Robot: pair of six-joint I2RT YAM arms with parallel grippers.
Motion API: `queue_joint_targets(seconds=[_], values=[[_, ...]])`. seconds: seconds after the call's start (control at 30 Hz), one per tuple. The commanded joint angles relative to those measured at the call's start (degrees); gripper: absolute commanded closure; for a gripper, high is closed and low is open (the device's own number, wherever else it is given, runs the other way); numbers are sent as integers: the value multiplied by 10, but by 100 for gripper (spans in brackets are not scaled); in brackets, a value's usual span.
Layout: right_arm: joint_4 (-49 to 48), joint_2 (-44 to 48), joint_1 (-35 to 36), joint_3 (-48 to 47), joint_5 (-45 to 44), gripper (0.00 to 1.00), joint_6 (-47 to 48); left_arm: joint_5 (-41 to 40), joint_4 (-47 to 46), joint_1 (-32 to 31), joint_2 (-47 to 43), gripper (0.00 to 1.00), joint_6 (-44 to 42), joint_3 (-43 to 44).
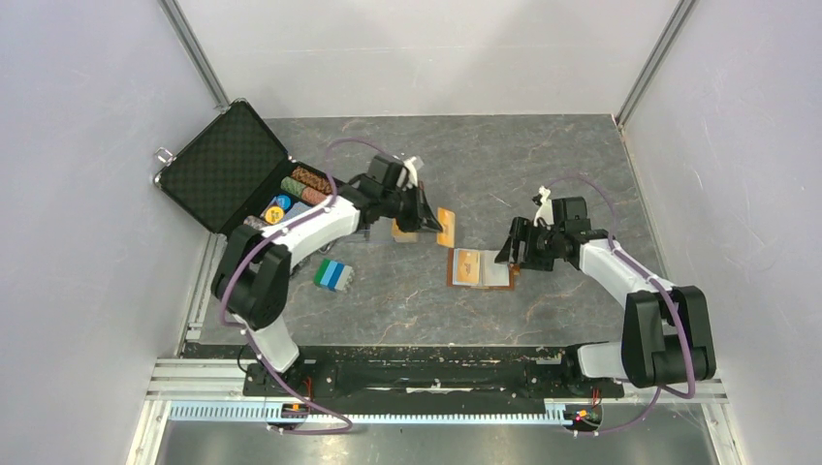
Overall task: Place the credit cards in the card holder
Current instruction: Insert the credit card into the card holder.
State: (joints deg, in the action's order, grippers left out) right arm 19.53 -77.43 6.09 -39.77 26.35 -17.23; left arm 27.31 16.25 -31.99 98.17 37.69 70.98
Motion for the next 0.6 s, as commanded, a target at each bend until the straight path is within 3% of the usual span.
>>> queue_joint_targets(seconds=[0.0, 0.2, 0.43, 0.57], values=[[21, 26, -13, 17, -35, 25, 18, 52, -123, -51, 38, 98, 83, -9], [13, 25, -15, 43, -29, 31, 25, 72, -147, -78, 81, 98, 88, -5], [-41, 5, -15, 68, -4, 52, 3, 77, -192, -91, 115, 98, 105, -26], [-66, -6, -15, 84, 12, 57, -15, 70, -195, -91, 135, 98, 102, -30]])
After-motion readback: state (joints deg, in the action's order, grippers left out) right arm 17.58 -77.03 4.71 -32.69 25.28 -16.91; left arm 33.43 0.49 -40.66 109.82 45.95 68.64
